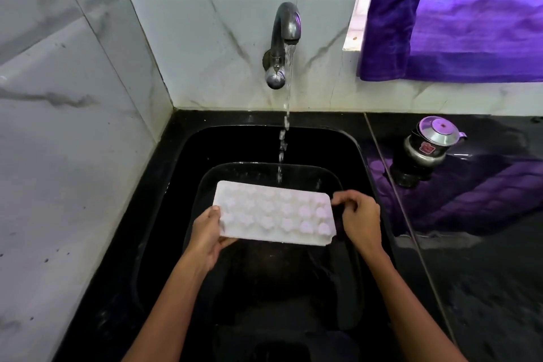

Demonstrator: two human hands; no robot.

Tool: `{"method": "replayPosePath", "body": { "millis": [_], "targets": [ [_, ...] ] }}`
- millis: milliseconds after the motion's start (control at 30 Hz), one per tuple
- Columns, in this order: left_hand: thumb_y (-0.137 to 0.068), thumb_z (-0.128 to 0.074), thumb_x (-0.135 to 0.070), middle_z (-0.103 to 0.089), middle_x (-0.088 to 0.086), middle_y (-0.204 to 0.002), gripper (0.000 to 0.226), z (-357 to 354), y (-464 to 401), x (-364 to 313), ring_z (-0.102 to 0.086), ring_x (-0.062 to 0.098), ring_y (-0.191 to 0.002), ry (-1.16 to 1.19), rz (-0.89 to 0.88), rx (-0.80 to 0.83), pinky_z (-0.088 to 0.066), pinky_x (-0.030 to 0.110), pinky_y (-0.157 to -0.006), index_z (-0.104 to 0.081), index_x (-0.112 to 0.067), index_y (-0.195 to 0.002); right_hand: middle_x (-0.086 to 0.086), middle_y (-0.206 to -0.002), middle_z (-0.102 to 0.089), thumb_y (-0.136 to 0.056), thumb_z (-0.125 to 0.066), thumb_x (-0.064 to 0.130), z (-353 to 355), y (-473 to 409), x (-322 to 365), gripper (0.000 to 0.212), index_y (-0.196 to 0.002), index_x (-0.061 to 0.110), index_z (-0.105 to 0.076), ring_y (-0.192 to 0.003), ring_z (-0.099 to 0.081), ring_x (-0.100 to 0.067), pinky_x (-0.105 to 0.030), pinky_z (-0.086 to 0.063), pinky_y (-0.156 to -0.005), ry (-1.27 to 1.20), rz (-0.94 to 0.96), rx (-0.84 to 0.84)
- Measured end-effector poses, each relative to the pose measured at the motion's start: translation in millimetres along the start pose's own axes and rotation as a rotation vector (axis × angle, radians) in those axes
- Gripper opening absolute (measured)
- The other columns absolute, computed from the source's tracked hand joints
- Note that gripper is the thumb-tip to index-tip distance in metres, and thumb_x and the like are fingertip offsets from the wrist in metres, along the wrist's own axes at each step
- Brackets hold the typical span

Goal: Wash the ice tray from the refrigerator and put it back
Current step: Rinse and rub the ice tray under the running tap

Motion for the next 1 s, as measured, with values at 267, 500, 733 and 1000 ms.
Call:
{"method": "replayPosePath", "body": {
  "millis": [267, 500, 733, 1000],
  "targets": [
    [-0.102, -0.035, -0.025, -0.063, 0.0, -0.093, 0.021, -24, 1, -28, -0.061, 0.018, -0.085, 0.204, -0.084, -0.109, -0.05, 0.036, -0.067, -0.053, -0.017, -0.109, -0.009, -0.159, -0.01, -0.096, -0.022, 0.053, -53, -27, 65, 0.066, -0.15, 0.014, -0.022, -0.148, 0.0, -0.022, -0.037, 0.006, -0.117, 0.589, 0.212, 0.228],
    [-0.102, -0.036, -0.025, -0.066, 0.0, -0.093, 0.021, -33, -8, -49, -0.063, 0.017, -0.084, 0.241, -0.162, -0.176, -0.051, 0.035, -0.067, -0.056, -0.018, -0.105, -0.005, -0.156, 0.018, -0.092, -0.005, 0.059, -74, -7, 77, 0.076, -0.149, 0.011, 0.01, -0.143, 0.023, -0.019, -0.037, 0.012, -0.119, 0.636, 0.444, 0.437],
    [-0.102, -0.035, -0.022, -0.063, 0.0, -0.092, 0.023, -42, -21, -49, -0.061, 0.016, -0.083, 0.269, -0.093, -0.202, -0.051, 0.038, -0.069, -0.056, -0.022, -0.094, -0.001, -0.157, 0.012, -0.092, -0.001, 0.057, -59, -29, 64, 0.071, -0.147, 0.014, 0.009, -0.144, 0.016, -0.011, -0.025, 0.017, -0.115, 0.662, 0.409, 0.373],
    [-0.102, -0.036, -0.022, -0.064, 0.003, -0.094, 0.02, -54, -31, -72, -0.063, 0.02, -0.086, 0.282, -0.093, -0.184, -0.05, 0.035, -0.064, -0.055, -0.017, -0.106, -0.005, -0.159, 0.01, -0.096, -0.009, 0.052, -79, -59, 91, 0.068, -0.15, 0.012, 0.006, -0.144, 0.019, -0.016, -0.031, 0.019, -0.114, 0.674, 0.503, 0.458]
  ]
}}
Point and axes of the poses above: each hand's wrist, its own y-axis away from the middle knuckle, its own z-axis out of the back of the hand, x = y × z, the point moved 2 cm from there along -y, towards the middle knuckle
